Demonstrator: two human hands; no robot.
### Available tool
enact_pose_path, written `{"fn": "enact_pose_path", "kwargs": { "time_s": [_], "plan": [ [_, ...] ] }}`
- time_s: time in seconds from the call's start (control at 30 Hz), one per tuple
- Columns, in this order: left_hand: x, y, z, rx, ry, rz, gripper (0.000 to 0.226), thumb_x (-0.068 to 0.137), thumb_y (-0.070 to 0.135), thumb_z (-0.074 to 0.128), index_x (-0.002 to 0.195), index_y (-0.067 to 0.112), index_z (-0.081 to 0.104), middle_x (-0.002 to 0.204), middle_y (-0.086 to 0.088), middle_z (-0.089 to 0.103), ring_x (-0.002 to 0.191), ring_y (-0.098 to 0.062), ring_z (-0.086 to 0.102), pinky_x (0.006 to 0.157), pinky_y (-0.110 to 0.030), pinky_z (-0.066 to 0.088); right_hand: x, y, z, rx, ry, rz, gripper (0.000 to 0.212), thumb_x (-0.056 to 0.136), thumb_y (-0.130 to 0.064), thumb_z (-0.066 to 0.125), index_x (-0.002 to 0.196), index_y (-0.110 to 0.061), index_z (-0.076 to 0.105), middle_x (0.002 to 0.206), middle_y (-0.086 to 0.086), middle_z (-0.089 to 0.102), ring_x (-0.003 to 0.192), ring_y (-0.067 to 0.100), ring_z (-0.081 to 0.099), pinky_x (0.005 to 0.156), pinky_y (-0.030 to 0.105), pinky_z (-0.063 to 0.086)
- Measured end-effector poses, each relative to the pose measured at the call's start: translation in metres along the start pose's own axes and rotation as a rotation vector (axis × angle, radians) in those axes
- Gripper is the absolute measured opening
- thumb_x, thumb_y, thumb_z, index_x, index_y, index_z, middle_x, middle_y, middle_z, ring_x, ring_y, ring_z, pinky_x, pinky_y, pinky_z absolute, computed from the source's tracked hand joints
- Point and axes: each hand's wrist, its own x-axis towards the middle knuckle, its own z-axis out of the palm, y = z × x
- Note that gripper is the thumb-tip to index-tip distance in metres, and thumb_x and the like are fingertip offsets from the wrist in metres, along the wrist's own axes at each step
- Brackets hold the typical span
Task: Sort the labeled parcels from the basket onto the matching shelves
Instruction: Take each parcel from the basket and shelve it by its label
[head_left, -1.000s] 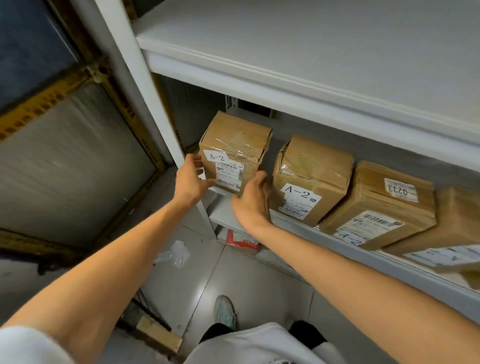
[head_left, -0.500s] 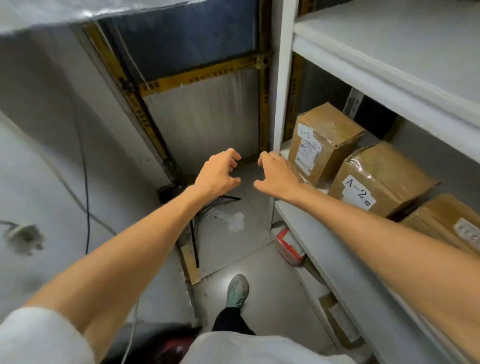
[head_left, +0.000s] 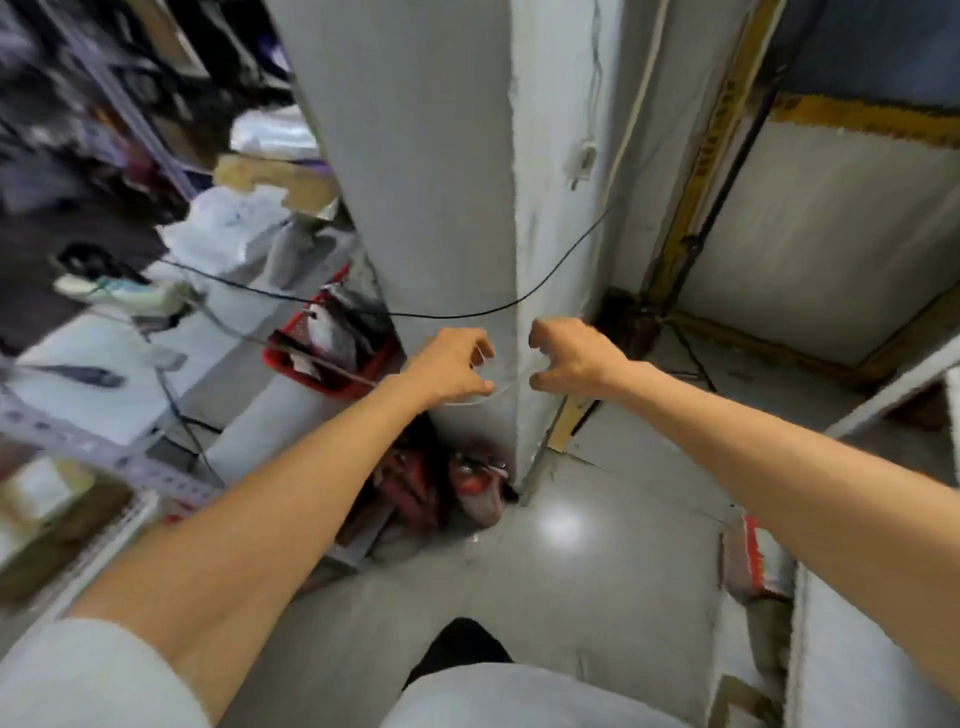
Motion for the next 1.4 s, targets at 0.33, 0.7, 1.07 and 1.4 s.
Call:
{"fn": "enact_pose_path", "kwargs": {
  "time_s": [0.33,0.7,1.07,1.4],
  "plan": [
    [-0.249,-0.195,-0.050,-0.003,0.083,-0.401,0.043,0.077,0.029,0.073,0.116,0.015,0.059,0.100,0.001,0.060,0.093,-0.020,0.059,0.072,-0.026,0.042,0.025,-0.266,0.099,-0.051,-0.249,-0.494,0.040,0.078,-0.024,0.069,0.109,-0.005,0.053,0.097,0.004,0.053,0.088,0.023,0.051,0.068,0.032,0.038],
    [-0.463,-0.331,-0.105,0.003,0.351,-0.744,0.055,0.068,0.039,0.079,0.114,0.016,0.059,0.108,-0.003,0.065,0.097,-0.024,0.061,0.081,-0.042,0.054,0.000,-0.539,0.170,-0.095,-0.375,-0.825,0.036,0.078,-0.017,0.067,0.109,-0.007,0.052,0.103,0.013,0.061,0.092,0.028,0.058,0.079,0.043,0.052],
    [-0.514,-0.428,-0.116,-0.145,0.365,-0.888,0.046,0.075,0.033,0.078,0.112,0.015,0.059,0.109,-0.002,0.064,0.097,-0.019,0.061,0.086,-0.041,0.054,0.045,-0.641,0.232,-0.194,-0.418,-0.877,0.042,0.072,-0.025,0.068,0.108,-0.009,0.052,0.102,0.011,0.061,0.091,0.027,0.059,0.078,0.045,0.054],
    [-0.473,-0.572,-0.151,-0.192,0.277,-0.954,0.041,0.076,0.032,0.076,0.109,0.014,0.059,0.106,-0.003,0.064,0.096,-0.022,0.061,0.085,-0.041,0.054,0.171,-0.708,0.287,-0.214,-0.525,-0.775,0.037,0.073,-0.021,0.065,0.107,-0.012,0.052,0.103,0.009,0.061,0.092,0.024,0.059,0.080,0.045,0.055]
  ]
}}
